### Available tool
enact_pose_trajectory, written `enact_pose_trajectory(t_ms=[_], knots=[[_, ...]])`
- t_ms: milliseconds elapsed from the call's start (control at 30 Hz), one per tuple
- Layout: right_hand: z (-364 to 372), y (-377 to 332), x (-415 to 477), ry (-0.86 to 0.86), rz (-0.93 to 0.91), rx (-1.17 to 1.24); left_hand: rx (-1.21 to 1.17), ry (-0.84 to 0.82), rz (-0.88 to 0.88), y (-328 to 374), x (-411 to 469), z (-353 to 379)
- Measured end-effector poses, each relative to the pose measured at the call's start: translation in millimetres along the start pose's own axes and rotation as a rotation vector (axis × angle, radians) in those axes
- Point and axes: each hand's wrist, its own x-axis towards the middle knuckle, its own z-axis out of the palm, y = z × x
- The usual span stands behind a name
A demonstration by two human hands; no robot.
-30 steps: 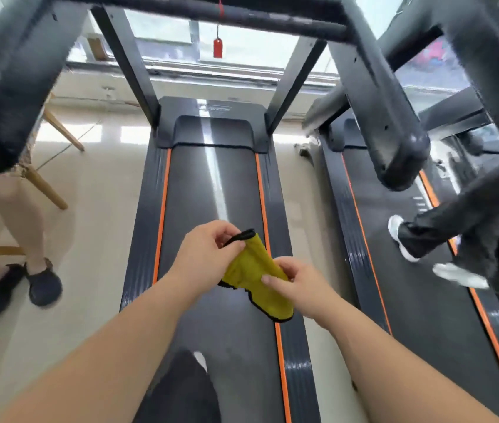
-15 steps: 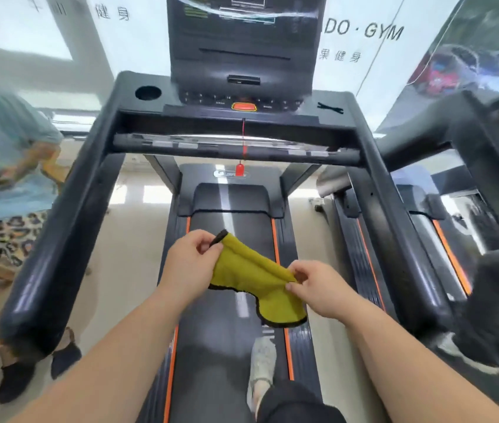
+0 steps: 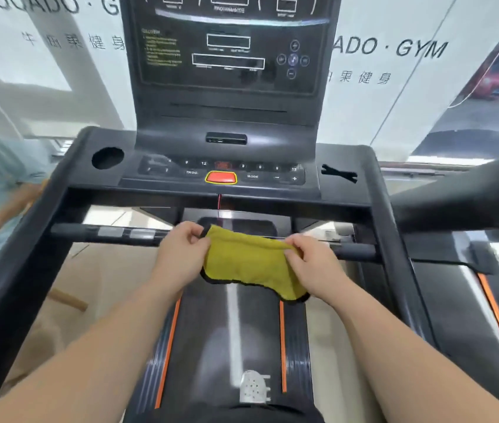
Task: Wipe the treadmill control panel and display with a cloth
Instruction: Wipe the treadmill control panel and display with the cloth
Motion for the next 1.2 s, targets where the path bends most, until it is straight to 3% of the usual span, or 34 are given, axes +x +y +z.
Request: enact_pose_trajectory(t_ms=[200,500,600,700,800,967,1067,1200], knots=[[-41.7,10.0,76.5,0.018,-0.013,-0.061,-0.035,-0.002,0.000,29.6,71.1,27.1],[-91.9,2.9,187.6,0.130,0.079,-0.204,0.208,-0.060,0.134,69.5,186.6,55.8],[-85.8,6.0,213.6,0.130,0.151,-0.379,0.374,-0.086,0.266,78.0,212.1,59.1],[-63.2,8.7,222.8,0.340,0.200,-0.624,0.575,-0.132,0.427,76.3,234.8,58.6],[-27.0,1.4,206.4,0.469,0.195,-0.610,0.702,-0.128,0.628,69.0,252.1,57.2],[17.1,-17.6,178.2,0.326,0.374,-0.494,0.709,-0.129,0.787,54.5,268.0,52.3],[19.4,-16.0,192.6,0.276,0.562,-0.415,0.705,-0.132,0.848,55.2,271.5,52.2],[11.8,-10.1,224.8,0.243,0.647,-0.459,0.703,-0.094,0.855,55.5,272.9,49.1]])
